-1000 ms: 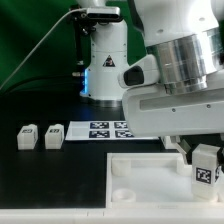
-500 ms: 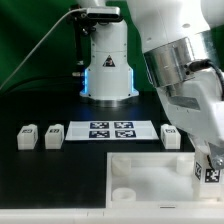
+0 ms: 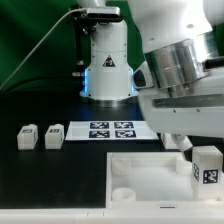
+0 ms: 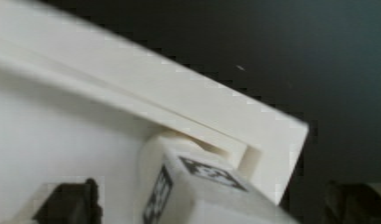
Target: Assemble one leg
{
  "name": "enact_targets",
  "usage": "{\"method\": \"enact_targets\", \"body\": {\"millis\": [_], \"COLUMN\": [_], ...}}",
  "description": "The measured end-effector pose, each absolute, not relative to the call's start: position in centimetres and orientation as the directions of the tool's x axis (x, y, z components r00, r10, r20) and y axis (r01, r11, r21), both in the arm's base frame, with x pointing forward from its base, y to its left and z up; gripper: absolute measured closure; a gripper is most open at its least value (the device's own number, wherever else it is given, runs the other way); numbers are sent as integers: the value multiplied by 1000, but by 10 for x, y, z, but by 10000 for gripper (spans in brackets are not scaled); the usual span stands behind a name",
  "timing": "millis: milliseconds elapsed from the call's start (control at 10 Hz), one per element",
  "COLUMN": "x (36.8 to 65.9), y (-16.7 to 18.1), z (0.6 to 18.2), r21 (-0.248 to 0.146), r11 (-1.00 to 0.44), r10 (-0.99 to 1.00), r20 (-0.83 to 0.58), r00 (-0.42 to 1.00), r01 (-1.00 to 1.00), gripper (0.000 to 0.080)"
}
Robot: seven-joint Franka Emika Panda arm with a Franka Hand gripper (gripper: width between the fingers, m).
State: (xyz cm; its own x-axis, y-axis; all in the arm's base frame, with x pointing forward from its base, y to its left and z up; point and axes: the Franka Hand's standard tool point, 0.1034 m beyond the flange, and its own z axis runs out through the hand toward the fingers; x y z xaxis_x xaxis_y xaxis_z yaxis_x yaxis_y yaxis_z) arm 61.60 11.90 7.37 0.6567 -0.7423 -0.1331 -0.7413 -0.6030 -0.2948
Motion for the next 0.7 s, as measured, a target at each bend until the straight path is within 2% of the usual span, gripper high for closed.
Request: {"method": "enact_targets", "body": {"millis": [100,300,400,500,700], "x": [618,617,617,620,625], "y": [117,116,115,114,121], "z": [74,72,72,73,76], "r21": [-308,-321,-314,-261,-144], "r11": [-590,-764,-830,-922,-987], "r10": [-753,-580,-485,-315,45], "r20": [-121,-39,2,69,154], "r00": [646,813,874,947,987], "r01": [-746,-560,-460,-288,68], "gripper": [153,153,150,150,150]}}
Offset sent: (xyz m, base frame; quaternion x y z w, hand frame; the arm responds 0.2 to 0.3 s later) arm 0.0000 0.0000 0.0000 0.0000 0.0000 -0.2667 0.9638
